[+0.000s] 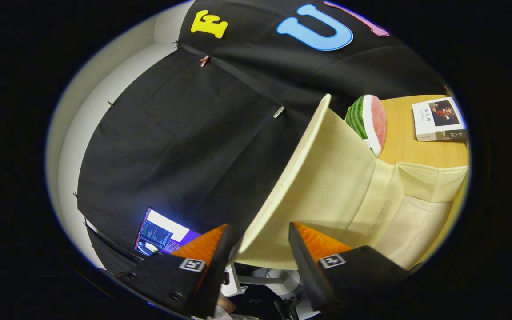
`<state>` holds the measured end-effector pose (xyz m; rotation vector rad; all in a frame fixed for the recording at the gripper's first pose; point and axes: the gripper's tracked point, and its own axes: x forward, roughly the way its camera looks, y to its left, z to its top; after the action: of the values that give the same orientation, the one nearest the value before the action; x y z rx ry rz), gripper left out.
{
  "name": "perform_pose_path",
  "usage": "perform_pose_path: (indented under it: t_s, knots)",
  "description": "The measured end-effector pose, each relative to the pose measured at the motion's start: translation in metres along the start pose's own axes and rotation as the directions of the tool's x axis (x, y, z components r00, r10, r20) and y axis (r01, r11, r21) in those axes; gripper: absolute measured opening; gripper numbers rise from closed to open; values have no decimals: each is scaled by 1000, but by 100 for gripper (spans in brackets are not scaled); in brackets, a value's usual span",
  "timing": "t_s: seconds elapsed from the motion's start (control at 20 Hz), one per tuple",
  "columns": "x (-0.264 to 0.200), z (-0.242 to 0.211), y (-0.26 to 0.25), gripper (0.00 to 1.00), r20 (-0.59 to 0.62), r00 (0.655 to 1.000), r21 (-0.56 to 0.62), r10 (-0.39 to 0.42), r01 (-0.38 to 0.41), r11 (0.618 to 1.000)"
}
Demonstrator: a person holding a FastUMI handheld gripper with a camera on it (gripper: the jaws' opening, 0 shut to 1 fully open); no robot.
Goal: Open the storage box then place both shoes into the box .Put the left shoe in first, then the right shoe, with the right side of both shoes facing outward in a uniform manner.
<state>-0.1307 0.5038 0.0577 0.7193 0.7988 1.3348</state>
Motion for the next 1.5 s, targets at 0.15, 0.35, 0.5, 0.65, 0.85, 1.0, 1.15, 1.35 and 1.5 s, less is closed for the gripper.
perform_pose_path:
  t_s: [0.15,0.35,0.5,0.65,0.85,1.0,1.15,1.35,1.5]
  knots:
    - [-1,-5,1,97,-11,1000,3,3,-3,1000]
    - [-17,8,-8,97,40,999,-32,-1,3,999]
    - [-43,20,-16,97,88,996,-60,-16,21,998]
    - [-78,30,-29,97,138,989,-96,-45,59,994]
    - [-130,41,-63,97,212,968,-151,-138,172,974]
    - [-168,49,-85,97,271,941,-171,-204,255,952]
    - [-205,56,-111,97,336,899,-186,-282,357,915]
    - [-259,59,-156,97,418,804,-204,-424,537,818]
    - [-299,39,-205,97,422,710,-213,-564,683,699]
